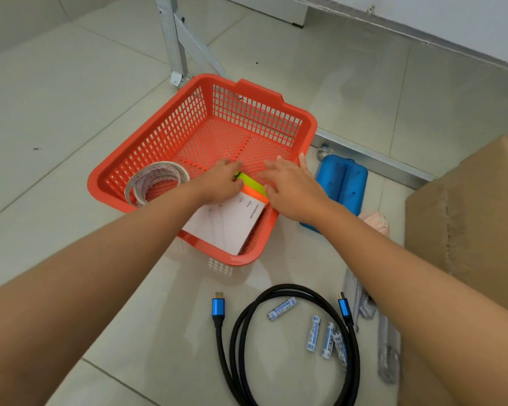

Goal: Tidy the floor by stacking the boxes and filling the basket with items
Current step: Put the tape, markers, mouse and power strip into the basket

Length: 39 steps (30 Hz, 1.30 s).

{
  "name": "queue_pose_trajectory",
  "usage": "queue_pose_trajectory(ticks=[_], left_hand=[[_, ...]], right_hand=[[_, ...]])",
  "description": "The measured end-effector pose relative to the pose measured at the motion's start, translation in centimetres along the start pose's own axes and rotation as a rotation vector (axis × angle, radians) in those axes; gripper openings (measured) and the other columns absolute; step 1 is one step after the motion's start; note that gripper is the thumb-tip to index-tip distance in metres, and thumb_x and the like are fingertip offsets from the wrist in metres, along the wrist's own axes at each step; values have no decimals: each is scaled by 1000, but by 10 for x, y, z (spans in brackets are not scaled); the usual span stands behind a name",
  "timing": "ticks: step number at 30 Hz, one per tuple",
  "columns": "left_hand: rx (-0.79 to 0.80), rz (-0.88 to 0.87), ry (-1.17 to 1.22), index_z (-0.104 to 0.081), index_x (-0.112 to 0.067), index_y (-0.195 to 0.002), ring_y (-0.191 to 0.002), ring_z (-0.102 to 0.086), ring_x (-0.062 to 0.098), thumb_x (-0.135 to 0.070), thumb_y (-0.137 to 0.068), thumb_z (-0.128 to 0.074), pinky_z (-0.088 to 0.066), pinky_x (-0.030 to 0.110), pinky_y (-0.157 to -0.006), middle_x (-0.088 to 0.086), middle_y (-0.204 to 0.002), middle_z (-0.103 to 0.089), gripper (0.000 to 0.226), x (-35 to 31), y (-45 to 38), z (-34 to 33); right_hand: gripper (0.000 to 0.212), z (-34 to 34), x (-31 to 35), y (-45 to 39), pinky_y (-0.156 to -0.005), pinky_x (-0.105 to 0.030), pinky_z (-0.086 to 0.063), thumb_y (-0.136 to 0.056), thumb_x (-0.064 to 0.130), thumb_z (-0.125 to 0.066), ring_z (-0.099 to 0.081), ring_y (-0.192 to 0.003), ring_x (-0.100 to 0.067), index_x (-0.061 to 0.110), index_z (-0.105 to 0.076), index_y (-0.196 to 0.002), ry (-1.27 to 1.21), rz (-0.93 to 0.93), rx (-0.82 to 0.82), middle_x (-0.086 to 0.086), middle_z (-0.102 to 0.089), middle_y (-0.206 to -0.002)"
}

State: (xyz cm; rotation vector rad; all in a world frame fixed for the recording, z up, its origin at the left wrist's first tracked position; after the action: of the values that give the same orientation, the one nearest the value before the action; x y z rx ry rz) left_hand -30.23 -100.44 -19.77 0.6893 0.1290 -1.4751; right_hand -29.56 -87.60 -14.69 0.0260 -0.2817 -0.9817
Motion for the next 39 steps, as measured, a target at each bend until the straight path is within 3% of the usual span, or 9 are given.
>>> queue_pose_trajectory(ticks=[3, 6, 8, 11, 15, 18, 22, 32, 39], left_hand=[[-63, 29, -62, -21, -12, -147, -144, -11, 33, -29, -98, -40, -14, 48, -116, 20, -155, -11, 56, -4, 6, 5], [-399, -255, 107, -43, -3, -134, -131, -37, 30, -18, -95, -45, -28, 30, -108, 20, -138, -39, 42, -43, 45, 23], [-571, -510, 192, -52, -2, -122, -114, -47, 19, -11, -90, -47, -32, 22, -99, 14, -119, -49, 33, -80, 91, 28], [-449, -741, 266, -56, -4, -113, -100, -45, 9, -7, -89, -50, -36, 19, -91, 7, -106, -48, 25, -122, 146, -1], [-89, -570, 156, -57, -9, -112, -93, -47, 8, -14, -91, -51, -41, 26, -89, 2, -106, -48, 22, -126, 160, -74], [72, -291, 6, -53, -5, -115, -106, -49, 25, -14, -91, -48, -43, 39, -91, 11, -116, -44, 26, -106, 151, -113], [50, -235, -148, -49, -6, -109, -93, -55, 27, -2, -88, -50, -46, 31, -72, 12, -113, -45, 21, -104, 150, -128], [111, -75, 72, -48, -7, -104, -93, -55, 22, -17, -85, -62, -38, 26, -69, 11, -103, -55, 25, -91, 163, -139], [164, 98, 297, -58, -8, -60, -61, -46, 13, -15, -81, -65, -35, 21, -56, 8, -61, -53, 23, -96, 157, -152]], right_hand=[[34, 28, -10, 30, -103, -43, -37, -92, 14, -46, -45, -122, -21, 13, -52, -125, -223, -47, -347, -5, -46, -132], [17, 34, -34, 62, -82, -40, -48, -89, 11, -46, -56, -94, -23, 9, -54, -104, -354, -269, -357, -10, -56, -110], [14, 23, -50, 85, -81, -42, -53, -88, 9, -45, -63, -85, -28, 7, -59, -91, -531, -476, -195, -15, -66, -93], [20, -12, -48, 122, -72, -35, -58, -88, 4, -49, -64, -69, -25, -7, -65, -96, -555, -606, 293, -19, -70, -90], [26, -49, -18, 174, -52, -15, -49, -95, 10, -45, -58, -38, -8, -4, -62, -81, -268, -632, 889, -17, -69, -108], [22, -49, -8, 184, -58, -18, -44, -90, 4, -53, -65, -71, -15, 4, -48, -69, -56, -596, 704, -9, -66, -104], [31, -49, -3, 189, -79, -26, -45, -88, 0, -55, -56, -114, -24, 1, -54, -118, 10, -619, 501, -13, -55, -125], [30, -41, -15, 193, -88, -30, -48, -91, 0, -51, -57, -115, -25, 3, -55, -120, 44, -676, 351, -13, -57, -125], [27, -57, -19, 199, -74, -24, -44, -89, -1, -54, -59, -108, -23, 3, -59, -114, -176, -789, 305, -10, -59, -119]])
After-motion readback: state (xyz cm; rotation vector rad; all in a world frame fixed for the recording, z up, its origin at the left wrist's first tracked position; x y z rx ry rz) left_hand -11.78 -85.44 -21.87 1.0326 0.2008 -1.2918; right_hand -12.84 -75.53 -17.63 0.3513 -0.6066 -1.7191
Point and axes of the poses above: each hand's wrist, its own y-axis away from the middle knuckle, its own z-axis out of the back of the hand, x = y × z, the point moved 6 cm from there along -y, towards the middle knuckle
